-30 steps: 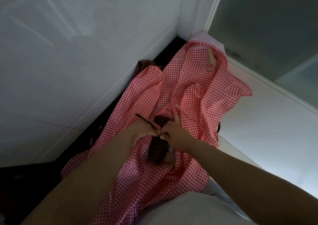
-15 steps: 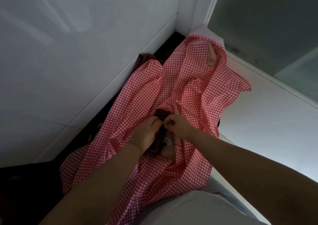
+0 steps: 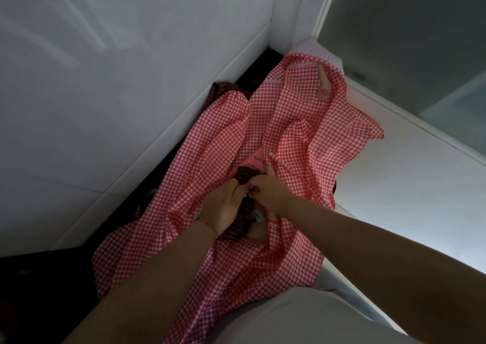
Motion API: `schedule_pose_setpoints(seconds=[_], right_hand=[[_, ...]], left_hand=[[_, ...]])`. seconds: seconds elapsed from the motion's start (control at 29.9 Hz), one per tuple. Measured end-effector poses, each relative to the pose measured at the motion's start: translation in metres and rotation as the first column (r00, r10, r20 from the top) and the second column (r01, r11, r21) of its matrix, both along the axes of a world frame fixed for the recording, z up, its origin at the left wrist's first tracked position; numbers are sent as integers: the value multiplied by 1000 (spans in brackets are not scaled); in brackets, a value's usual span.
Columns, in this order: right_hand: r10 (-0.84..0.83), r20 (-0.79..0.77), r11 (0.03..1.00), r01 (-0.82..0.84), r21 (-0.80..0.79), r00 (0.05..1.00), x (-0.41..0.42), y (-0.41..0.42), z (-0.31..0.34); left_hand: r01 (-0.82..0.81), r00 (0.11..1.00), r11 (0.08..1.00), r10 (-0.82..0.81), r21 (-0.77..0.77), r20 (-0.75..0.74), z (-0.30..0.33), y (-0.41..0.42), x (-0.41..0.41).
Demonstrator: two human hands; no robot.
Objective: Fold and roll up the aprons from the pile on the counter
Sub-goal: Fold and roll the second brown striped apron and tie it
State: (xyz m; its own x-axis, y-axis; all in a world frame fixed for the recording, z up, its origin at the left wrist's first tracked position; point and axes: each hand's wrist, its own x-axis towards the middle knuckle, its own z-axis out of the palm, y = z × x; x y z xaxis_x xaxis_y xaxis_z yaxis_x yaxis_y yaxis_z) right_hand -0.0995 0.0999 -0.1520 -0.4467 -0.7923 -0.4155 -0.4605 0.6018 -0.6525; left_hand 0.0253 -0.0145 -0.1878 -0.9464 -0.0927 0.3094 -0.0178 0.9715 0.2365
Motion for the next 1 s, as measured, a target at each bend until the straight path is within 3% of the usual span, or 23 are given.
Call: schedule_pose_setpoints(seconds=[0.23,0.37,0.54,0.7,0.77,0.84,0.9,1.0], right_hand=[[122,-12,992,-121,40,992,-1,2,-11],[62,72,992,-69,107,996,-3,-1,-1],[345,-138,915,-300,269,929,3,-9,8],[396,-332,895,-279,349,856,10,-7,15],[272,-268,925,-174,336,924,10,-6,13],[15,-73,965,5,262,997,8,-4,9],[-56,-13,974,57,221,998,9,4,7],[-105,26,982,100,163,994,8,15,-1]], left_hand=[[15,1000,995,-16,94,4,-11,-1,5],[37,999,990,-33,138,-25,-8,-1,-1],[2,1000,979,0,202,-12,-10,-5,2],[-49,998,946,35,321,49,-7,-8,4],[-104,993,927,77,360,89,-1,-6,4],[-265,961,851,192,454,201,8,-6,3],[-433,898,712,289,553,331,10,-7,6],[-596,800,414,382,688,463,13,-7,10]])
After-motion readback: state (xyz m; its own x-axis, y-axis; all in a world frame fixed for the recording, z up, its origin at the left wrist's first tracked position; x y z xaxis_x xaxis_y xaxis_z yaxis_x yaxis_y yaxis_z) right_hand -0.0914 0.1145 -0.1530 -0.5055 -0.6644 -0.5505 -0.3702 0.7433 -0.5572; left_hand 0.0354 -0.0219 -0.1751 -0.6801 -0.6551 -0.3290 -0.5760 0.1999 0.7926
